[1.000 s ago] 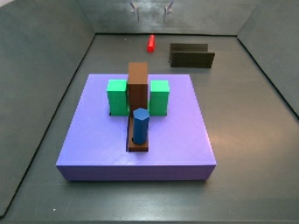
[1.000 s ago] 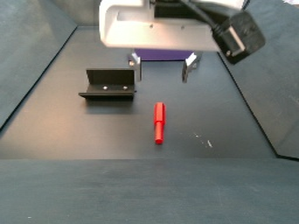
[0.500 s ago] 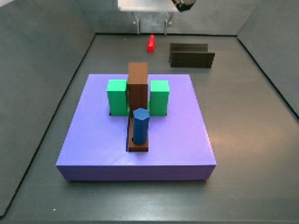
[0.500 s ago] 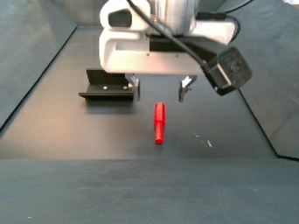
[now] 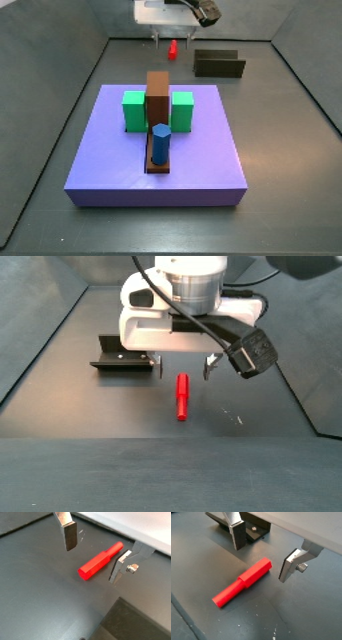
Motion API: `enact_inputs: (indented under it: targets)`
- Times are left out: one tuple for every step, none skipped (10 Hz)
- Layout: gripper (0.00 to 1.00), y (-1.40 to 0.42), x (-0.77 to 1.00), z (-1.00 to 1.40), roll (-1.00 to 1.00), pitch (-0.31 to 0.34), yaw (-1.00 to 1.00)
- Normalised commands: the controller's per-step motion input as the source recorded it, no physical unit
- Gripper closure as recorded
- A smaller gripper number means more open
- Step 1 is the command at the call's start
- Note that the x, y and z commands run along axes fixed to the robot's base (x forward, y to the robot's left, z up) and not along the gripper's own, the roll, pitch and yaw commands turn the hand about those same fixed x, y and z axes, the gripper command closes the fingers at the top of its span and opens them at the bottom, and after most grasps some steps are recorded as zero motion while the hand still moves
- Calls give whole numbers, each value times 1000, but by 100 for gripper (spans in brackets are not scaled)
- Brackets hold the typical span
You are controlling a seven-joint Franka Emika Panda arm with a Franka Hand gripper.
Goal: Pick up the red object. Move up. Place the red object on the fixture. Regrasp the red object. Move to above the board. Insert the red object.
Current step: Pick up the red object.
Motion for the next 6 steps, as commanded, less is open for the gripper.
enact_inputs:
  targets:
    - [0, 0, 9, -411, -296, -230, -83]
    - [0, 0, 23, -289, -311, -197, -31]
    - [0, 0, 0, -217, -294, -187, 0]
    - [0, 0, 0, -217, -287, -199, 0]
    - [0, 0, 0, 0, -181, -84, 0]
    - [0, 0, 0, -23, -109, -74, 0]
